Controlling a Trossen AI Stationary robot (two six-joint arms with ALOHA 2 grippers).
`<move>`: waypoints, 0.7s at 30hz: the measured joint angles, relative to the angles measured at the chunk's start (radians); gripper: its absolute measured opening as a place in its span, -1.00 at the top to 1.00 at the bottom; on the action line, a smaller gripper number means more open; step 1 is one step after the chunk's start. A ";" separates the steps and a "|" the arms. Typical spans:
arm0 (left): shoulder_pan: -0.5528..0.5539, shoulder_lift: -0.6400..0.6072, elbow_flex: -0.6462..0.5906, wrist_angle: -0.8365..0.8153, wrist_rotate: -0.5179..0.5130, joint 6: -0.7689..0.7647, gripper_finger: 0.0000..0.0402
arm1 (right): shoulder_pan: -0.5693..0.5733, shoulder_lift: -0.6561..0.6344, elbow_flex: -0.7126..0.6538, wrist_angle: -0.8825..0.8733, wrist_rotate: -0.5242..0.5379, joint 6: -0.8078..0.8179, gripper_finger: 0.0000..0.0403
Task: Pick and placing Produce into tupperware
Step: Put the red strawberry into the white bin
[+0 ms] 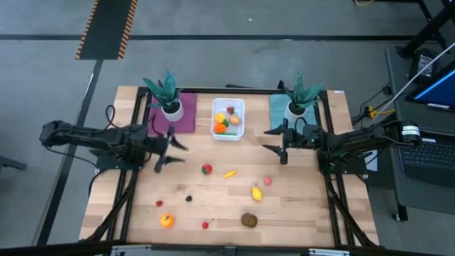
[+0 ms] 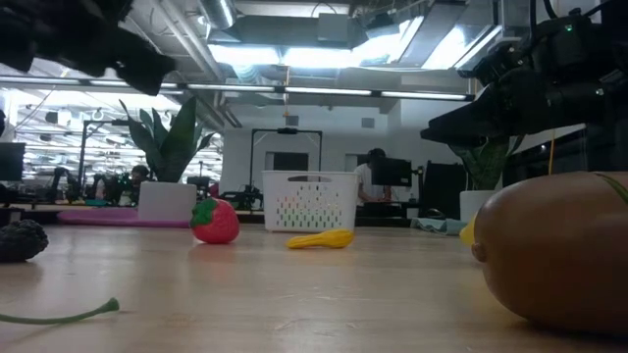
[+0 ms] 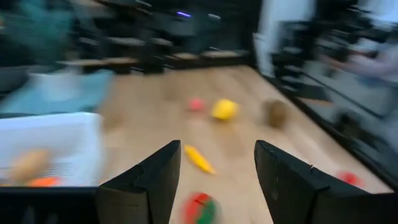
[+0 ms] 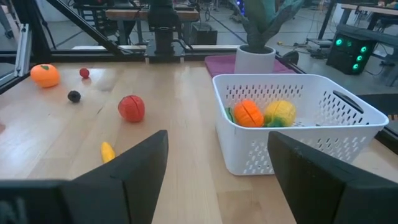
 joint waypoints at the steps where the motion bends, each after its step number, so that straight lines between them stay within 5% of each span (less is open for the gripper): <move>1: -0.010 -0.001 -0.003 -0.008 0.019 -0.001 0.02 | 0.000 0.000 0.000 0.000 0.000 0.000 -0.38; 21: -0.058 0.000 -0.009 -0.017 0.009 -0.053 0.02 | 0.000 0.000 0.000 0.000 0.000 0.006 -0.38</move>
